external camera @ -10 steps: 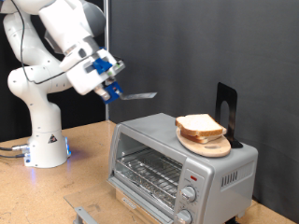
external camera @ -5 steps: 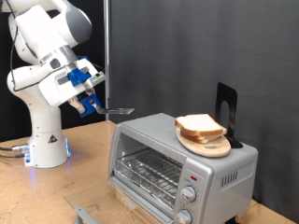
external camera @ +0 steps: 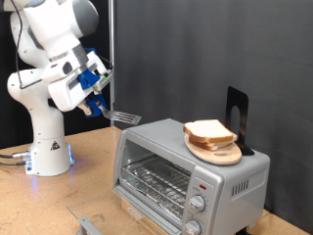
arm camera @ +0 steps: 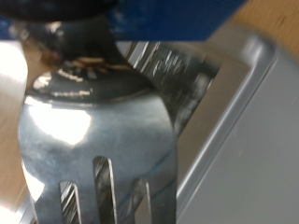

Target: Make a piece of toast with the oven

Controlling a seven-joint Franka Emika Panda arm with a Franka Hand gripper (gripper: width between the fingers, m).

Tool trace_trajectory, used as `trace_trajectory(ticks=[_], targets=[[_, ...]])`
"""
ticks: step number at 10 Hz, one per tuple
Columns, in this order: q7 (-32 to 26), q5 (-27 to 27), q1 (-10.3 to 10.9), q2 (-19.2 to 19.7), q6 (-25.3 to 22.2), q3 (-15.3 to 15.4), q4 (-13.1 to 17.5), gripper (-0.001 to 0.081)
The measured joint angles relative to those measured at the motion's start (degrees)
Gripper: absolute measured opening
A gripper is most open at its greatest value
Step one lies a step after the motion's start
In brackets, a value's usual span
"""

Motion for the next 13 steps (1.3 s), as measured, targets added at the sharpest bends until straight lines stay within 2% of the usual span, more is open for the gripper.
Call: trace_trajectory(ticks=[2,5,8,13], targets=[[0.4,-1.77,-0.19,3.31,-3.7,-0.11,3.4,0.0432],[0.32,-1.14,0.24,3.28,-3.23,0.16,3.15,0.0432],[1.55,0.76,1.45,5.68,3.6,2.35,3.66,0.0432],[3.27,3.6,3.09,14.29,9.85,5.36,8.08,0.0432]])
